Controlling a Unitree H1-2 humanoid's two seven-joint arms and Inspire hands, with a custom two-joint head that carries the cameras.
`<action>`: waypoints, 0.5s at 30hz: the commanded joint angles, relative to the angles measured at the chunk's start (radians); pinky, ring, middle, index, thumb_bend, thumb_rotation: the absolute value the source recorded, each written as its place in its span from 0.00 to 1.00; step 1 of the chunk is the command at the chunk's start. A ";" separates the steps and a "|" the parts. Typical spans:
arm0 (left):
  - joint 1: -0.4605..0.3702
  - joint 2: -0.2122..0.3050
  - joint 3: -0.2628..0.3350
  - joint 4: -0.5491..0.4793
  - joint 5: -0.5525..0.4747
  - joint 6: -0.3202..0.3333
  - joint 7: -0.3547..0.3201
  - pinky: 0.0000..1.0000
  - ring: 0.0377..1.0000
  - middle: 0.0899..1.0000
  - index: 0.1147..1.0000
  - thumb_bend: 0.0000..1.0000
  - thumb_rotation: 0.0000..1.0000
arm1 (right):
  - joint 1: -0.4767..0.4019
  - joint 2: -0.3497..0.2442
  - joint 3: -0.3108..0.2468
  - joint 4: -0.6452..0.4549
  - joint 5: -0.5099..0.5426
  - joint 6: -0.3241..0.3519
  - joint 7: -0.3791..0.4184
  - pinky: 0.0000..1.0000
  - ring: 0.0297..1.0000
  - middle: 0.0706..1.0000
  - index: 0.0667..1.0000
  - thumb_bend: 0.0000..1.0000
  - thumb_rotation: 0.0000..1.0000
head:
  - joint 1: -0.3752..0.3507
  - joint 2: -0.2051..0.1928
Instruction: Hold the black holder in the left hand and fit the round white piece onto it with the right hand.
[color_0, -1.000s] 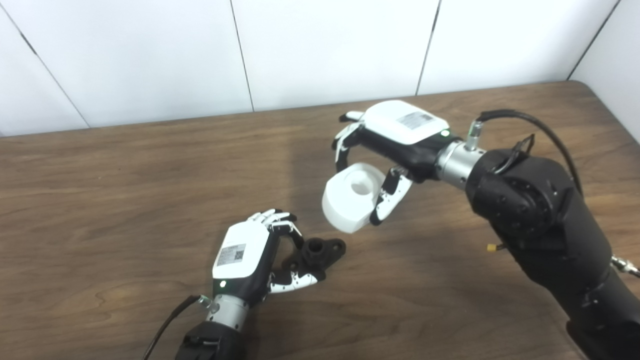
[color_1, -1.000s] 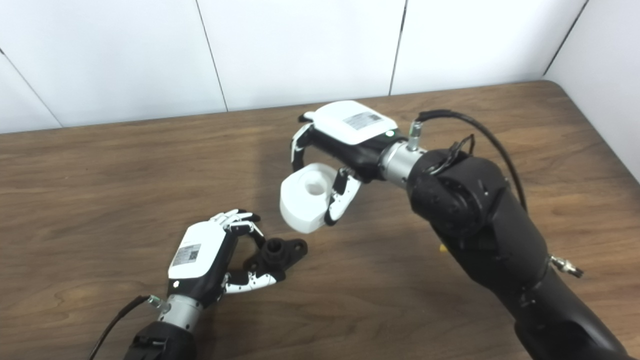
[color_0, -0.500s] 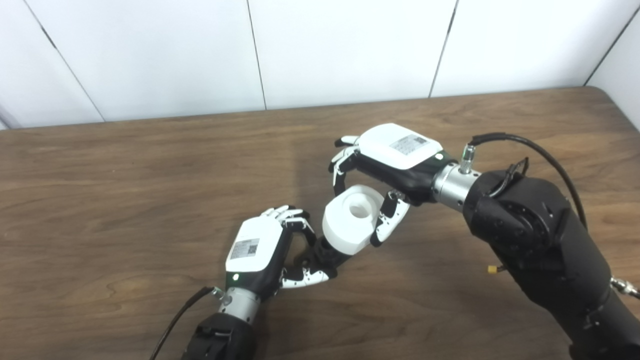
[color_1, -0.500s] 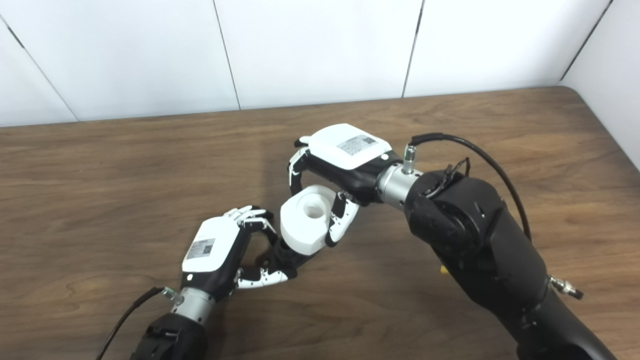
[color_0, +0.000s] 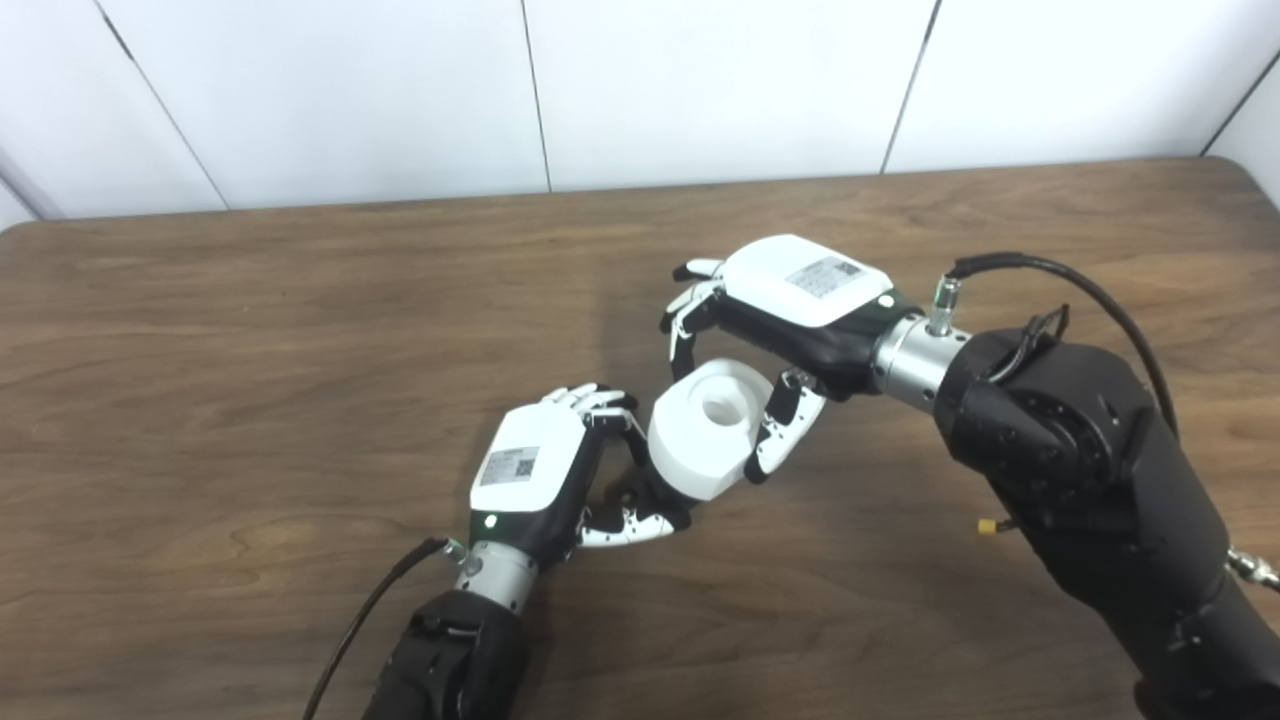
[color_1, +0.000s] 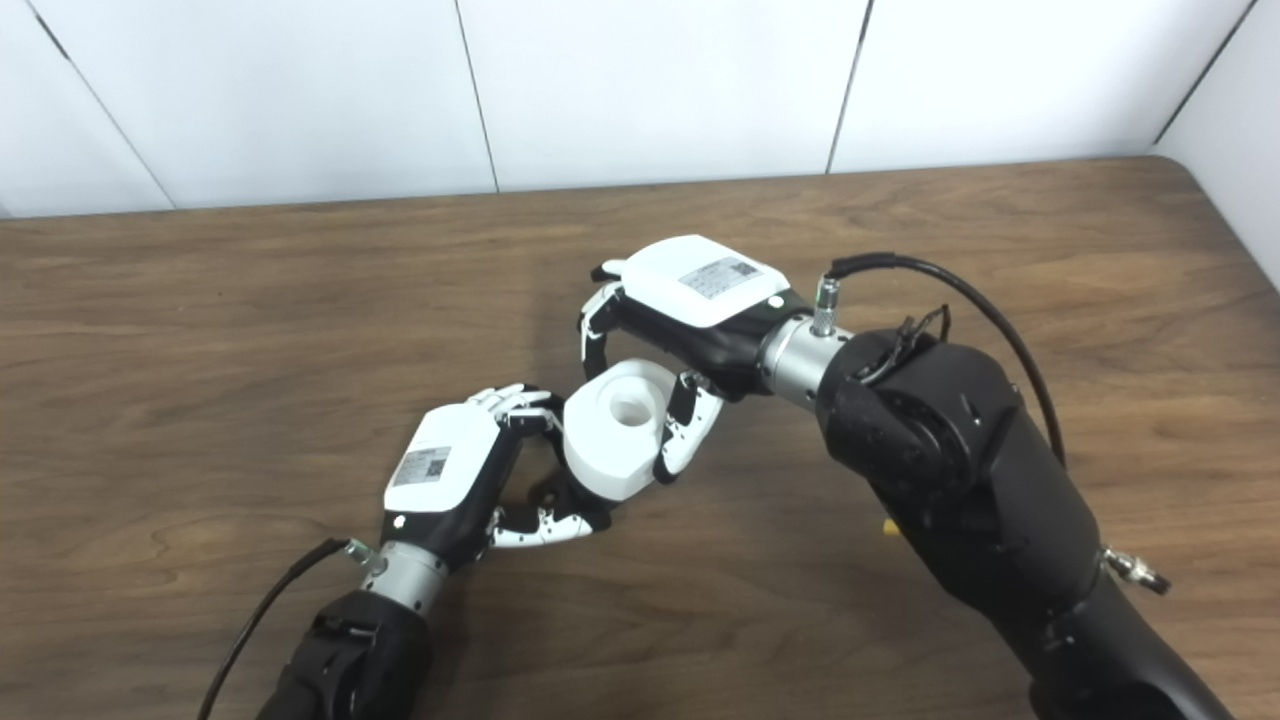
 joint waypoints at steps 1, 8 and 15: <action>0.030 0.005 -0.025 0.050 0.020 0.035 -0.075 0.86 0.86 0.78 0.42 0.52 0.05 | -0.034 0.008 -0.016 -0.007 0.003 -0.015 -0.014 0.84 0.94 0.79 0.45 0.52 0.13 | 0.001 0.000; 0.028 0.003 -0.025 0.051 0.019 0.039 -0.077 0.87 0.86 0.78 0.42 0.52 0.05 | -0.042 0.016 -0.015 -0.005 -0.001 -0.018 -0.010 0.87 0.95 0.79 0.45 0.52 0.13 | 0.001 0.004; 0.027 0.000 -0.026 0.046 0.022 0.046 -0.083 0.87 0.86 0.79 0.42 0.52 0.05 | -0.031 0.016 -0.014 0.004 0.003 -0.030 -0.026 0.85 0.95 0.79 0.45 0.52 0.13 | 0.002 0.008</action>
